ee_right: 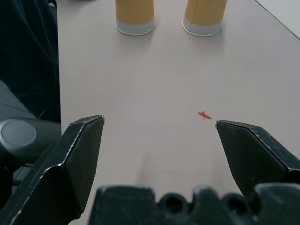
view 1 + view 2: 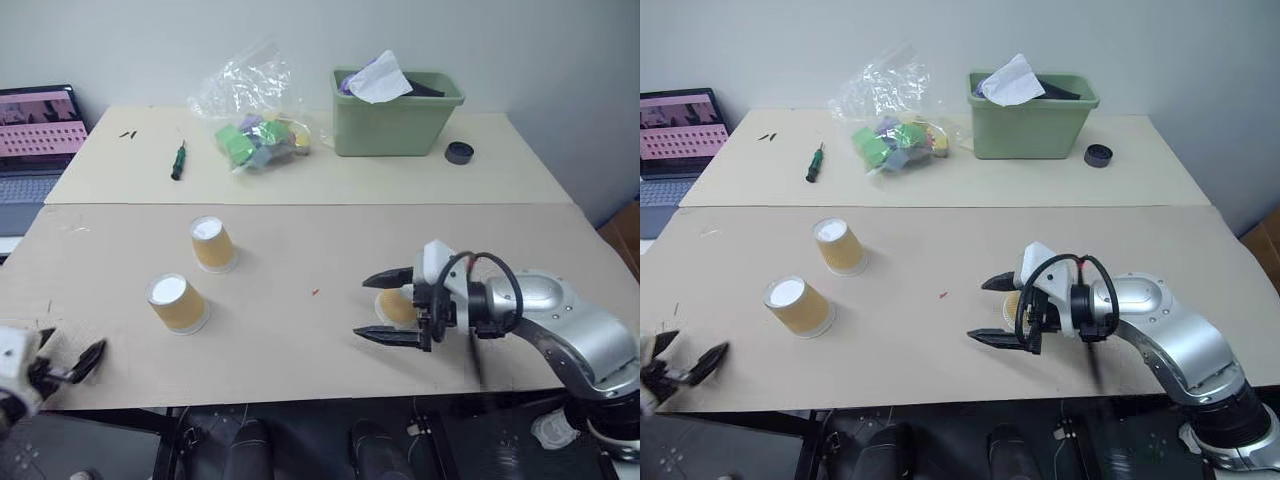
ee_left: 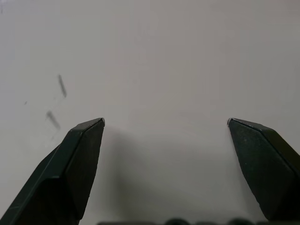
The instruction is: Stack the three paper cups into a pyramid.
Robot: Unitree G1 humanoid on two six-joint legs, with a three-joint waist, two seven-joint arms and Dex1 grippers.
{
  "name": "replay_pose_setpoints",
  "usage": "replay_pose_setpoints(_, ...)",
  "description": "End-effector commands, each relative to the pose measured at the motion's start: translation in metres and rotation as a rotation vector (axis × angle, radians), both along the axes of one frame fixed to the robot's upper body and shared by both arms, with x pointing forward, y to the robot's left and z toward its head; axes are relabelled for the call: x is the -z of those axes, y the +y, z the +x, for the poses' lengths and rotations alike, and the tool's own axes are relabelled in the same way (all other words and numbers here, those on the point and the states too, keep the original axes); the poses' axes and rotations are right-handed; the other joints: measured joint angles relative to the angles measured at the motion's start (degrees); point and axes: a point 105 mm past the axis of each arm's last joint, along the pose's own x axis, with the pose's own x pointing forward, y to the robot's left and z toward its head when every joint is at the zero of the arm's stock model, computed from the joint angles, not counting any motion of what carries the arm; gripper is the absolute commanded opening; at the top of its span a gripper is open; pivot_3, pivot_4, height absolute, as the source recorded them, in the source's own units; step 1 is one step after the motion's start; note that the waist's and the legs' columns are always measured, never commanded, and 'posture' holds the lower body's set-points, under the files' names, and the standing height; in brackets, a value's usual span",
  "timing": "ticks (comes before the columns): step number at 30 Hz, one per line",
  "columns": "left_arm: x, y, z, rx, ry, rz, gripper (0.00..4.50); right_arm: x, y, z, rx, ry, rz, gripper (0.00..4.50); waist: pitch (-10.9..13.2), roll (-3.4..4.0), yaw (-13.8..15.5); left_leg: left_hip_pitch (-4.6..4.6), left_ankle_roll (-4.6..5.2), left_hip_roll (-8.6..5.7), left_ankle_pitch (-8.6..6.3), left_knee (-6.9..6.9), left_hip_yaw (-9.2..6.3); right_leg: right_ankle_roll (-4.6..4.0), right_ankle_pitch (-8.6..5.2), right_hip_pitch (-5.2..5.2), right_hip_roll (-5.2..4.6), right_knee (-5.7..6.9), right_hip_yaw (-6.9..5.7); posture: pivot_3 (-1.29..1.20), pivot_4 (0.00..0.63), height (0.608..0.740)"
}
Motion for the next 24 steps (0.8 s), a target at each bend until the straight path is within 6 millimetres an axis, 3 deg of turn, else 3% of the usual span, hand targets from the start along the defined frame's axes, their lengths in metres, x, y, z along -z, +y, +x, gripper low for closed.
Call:
replay_pose_setpoints(1, -0.02, -0.026, 0.012, 0.183, -0.018, 0.001, 4.5, -0.01, 0.003, 0.004, -0.009, -0.057, 0.021, 4.49, 0.01, 0.02, 0.57, 0.0, -0.04, 0.0, -0.02, 0.02, 0.0, -0.01, -0.01, 0.01, -0.03, 0.0, -0.05, 0.0, 0.15, 0.692)
replay_pose_setpoints(8, -0.044, -0.109, 0.046, 0.495, -0.087, -0.039, 4.5, -0.008, 0.003, 0.007, -0.005, -0.042, 0.03, 4.49, -0.04, -0.12, 1.56, -0.02, 0.02, 0.03, 0.01, 0.06, 0.0, -0.02, 0.01, 0.09, -0.02, -0.01, -0.08, 0.0, 0.15, 0.692)
replay_pose_setpoints(12, -0.053, -0.136, 0.055, 0.561, -0.118, -0.072, 4.5, -0.009, 0.0, 0.008, 0.008, -0.044, 0.037, 4.49, -0.04, -0.12, 1.11, -0.12, 0.27, 0.06, 0.17, 0.02, 0.01, 0.29, 0.16, 0.19, 0.08, 0.02, 0.0, 0.0, 0.15, 0.692)
replay_pose_setpoints(16, -0.058, -0.149, 0.062, 0.593, -0.131, -0.08, 4.5, -0.009, -0.002, 0.007, 0.025, -0.044, 0.037, 4.49, -0.03, -0.1, 1.16, -0.11, 0.28, 0.13, 0.16, -0.01, 0.0, 0.45, 0.19, 0.14, 0.18, 0.11, 0.01, 0.0, 0.15, 0.692)
replay_pose_setpoints(24, -0.062, -0.151, 0.072, 0.592, -0.147, -0.092, 4.5, -0.009, -0.006, 0.008, 0.058, -0.054, 0.038, 4.49, -0.03, -0.1, 1.46, -0.11, 0.28, 0.12, 0.16, 0.09, 0.0, 0.47, 0.19, 0.19, 0.16, 0.13, 0.01, 0.0, 0.15, 0.692)
